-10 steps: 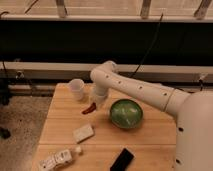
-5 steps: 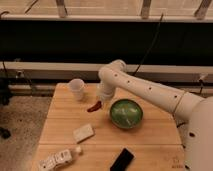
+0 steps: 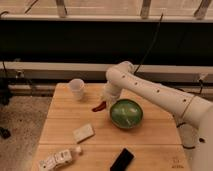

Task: Place the pepper in the ceramic bowl

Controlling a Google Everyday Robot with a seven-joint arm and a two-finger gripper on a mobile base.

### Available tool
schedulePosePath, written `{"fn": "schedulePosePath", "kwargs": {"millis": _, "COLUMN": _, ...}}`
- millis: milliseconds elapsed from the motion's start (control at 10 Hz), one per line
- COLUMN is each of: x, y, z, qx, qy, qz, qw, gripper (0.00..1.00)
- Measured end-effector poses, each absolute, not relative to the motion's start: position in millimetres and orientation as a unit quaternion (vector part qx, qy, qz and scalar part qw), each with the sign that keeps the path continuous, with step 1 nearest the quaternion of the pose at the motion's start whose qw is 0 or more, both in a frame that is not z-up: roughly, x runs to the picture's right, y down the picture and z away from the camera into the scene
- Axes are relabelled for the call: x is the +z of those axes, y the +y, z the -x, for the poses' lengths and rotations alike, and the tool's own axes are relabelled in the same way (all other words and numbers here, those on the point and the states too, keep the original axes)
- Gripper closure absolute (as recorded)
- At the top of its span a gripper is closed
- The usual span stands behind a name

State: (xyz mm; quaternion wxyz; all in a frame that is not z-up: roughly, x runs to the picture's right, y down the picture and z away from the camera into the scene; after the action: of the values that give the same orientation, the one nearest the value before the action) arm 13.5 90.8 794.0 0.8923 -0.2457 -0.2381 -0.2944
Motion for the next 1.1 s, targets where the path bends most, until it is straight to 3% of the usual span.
{"fn": "schedulePosePath", "kwargs": {"millis": 1100, "x": 792, "y": 92, "z": -58, "qx": -0.259, "qy": -0.242, "qz": 0.227, "qw": 0.907, "gripper": 1.0}}
